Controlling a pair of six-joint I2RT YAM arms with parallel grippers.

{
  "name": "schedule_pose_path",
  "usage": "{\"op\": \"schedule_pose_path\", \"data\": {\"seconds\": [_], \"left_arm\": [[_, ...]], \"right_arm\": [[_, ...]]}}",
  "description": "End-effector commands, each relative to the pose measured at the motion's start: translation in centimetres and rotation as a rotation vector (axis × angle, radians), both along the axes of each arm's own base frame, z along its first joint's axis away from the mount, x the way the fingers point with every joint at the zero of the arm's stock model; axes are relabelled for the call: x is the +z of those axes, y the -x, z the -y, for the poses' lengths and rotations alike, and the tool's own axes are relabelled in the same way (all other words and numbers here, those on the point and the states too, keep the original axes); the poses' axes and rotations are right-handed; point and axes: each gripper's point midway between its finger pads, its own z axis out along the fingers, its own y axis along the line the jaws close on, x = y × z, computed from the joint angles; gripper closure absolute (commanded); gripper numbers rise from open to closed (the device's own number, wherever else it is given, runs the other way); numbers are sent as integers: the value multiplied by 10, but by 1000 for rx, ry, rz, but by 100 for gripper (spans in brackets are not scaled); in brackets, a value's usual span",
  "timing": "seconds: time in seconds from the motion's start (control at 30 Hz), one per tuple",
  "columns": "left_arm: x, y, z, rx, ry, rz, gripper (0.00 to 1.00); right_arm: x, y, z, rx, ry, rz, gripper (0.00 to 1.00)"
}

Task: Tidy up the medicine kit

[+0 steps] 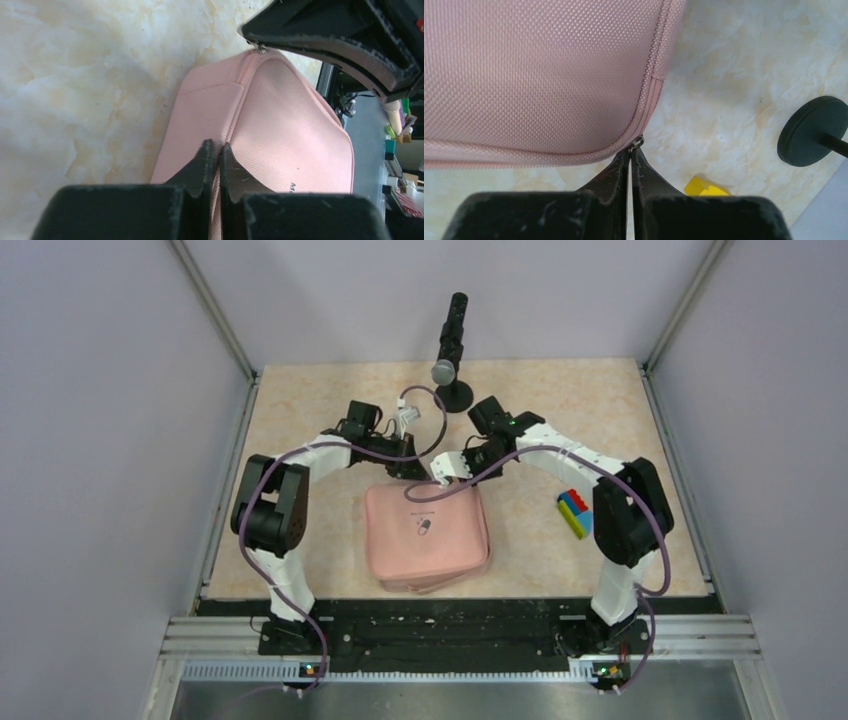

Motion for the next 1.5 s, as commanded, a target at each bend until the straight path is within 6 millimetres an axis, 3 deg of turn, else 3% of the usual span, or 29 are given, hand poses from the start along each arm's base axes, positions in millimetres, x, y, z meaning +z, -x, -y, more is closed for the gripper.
{"op": "schedule_pose_path", "data": {"seconds": [0.0,0.17,0.3,0.33,0.43,0.53,0.6,0.7,1.0,1.17,1.23,1.33,1.37,1.47], "left_arm": [[-16,-13,-45,157,-143,-16,100],[-13,-36,-77,352,-150,-46,100],[-8,-35,-76,405,-102,-77,100],[-4,-32,-72,392,-68,-88,100],[7,-25,-62,353,17,-97,76],[13,-25,-59,329,37,-102,66],[16,-26,-60,319,32,-101,64],[22,-26,-64,300,27,-97,64],[40,-12,-81,202,-38,-65,64],[42,5,-88,129,-99,-74,64],[43,8,-91,119,-116,-73,64],[44,8,-92,116,-130,-65,64],[44,8,-93,118,-132,-62,64],[46,6,-92,129,-126,-56,64]], "right_arm": [[1,47,44,50,93,-83,100],[-7,85,65,32,119,-173,100],[-12,103,59,-36,89,-264,100],[-12,103,56,-61,77,-275,100],[-9,96,49,-121,32,-275,100],[-1,90,45,-160,-58,-299,82],[1,92,43,-151,-113,-333,71],[1,94,40,-147,-189,-392,64],[-9,83,28,-94,-292,-395,60],[-8,89,17,5,-355,-407,56],[-7,92,14,18,-378,-429,62],[-6,96,11,31,-381,-477,94],[-6,97,12,29,-377,-494,100],[-4,98,16,10,-372,-510,100]]}}
